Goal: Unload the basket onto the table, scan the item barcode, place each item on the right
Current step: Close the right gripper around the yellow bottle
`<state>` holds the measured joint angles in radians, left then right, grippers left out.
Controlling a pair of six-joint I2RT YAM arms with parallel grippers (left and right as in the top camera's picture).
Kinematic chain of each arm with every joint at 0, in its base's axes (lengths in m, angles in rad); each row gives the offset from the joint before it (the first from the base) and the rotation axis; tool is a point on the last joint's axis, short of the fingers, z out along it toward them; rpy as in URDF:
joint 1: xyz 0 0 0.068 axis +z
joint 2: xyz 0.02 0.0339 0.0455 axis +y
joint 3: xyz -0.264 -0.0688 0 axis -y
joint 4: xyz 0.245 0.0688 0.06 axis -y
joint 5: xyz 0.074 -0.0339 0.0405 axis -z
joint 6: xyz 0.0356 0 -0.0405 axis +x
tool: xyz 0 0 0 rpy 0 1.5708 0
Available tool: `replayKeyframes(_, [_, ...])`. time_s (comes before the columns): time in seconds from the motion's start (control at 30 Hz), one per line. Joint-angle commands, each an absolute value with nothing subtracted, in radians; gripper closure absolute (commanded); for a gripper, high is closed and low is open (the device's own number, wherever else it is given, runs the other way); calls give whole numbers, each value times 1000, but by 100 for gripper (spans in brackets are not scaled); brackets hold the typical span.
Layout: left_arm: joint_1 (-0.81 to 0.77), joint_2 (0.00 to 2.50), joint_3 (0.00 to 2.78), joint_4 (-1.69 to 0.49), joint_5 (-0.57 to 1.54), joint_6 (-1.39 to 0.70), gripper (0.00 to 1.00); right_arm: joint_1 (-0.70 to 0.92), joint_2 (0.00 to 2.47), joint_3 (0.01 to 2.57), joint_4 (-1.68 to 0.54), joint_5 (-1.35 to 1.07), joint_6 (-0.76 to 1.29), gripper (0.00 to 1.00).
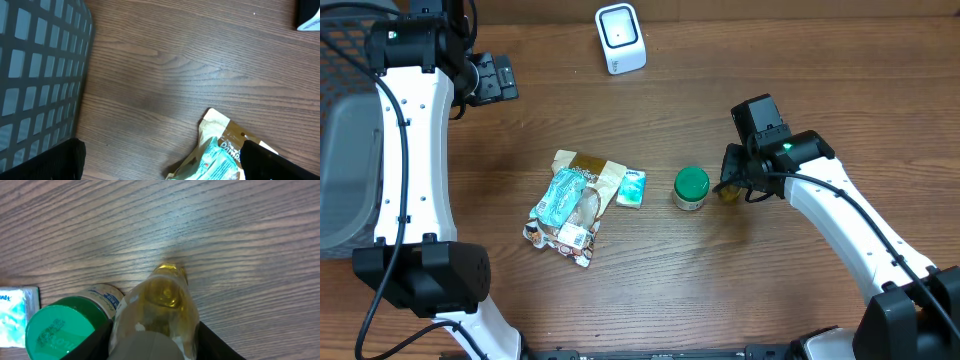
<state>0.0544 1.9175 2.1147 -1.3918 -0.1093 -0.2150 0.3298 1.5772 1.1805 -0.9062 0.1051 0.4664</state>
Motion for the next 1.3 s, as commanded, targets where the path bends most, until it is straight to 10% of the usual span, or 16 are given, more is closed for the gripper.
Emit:
replayKeyframes(0.0, [58,1902,2128,-1391,-111,-225,0,334,1574,1177,-901,116,440,57])
replayKeyframes(0.3, [58,1902,2128,-1391,-111,-225,0,334,1574,1177,-902,115,234,71])
replayKeyframes(0.53, [58,1902,2128,-1391,-111,-225,0,334,1574,1177,-898,115,239,0])
replayKeyframes(0.8, [58,1902,2128,-1391,-111,-225,1,334,1574,1177,-887,107,238,0])
replayKeyframes(1.27, [58,1902,2128,-1391,-111,-225,0,324,1576,1177,-887,112,277,30])
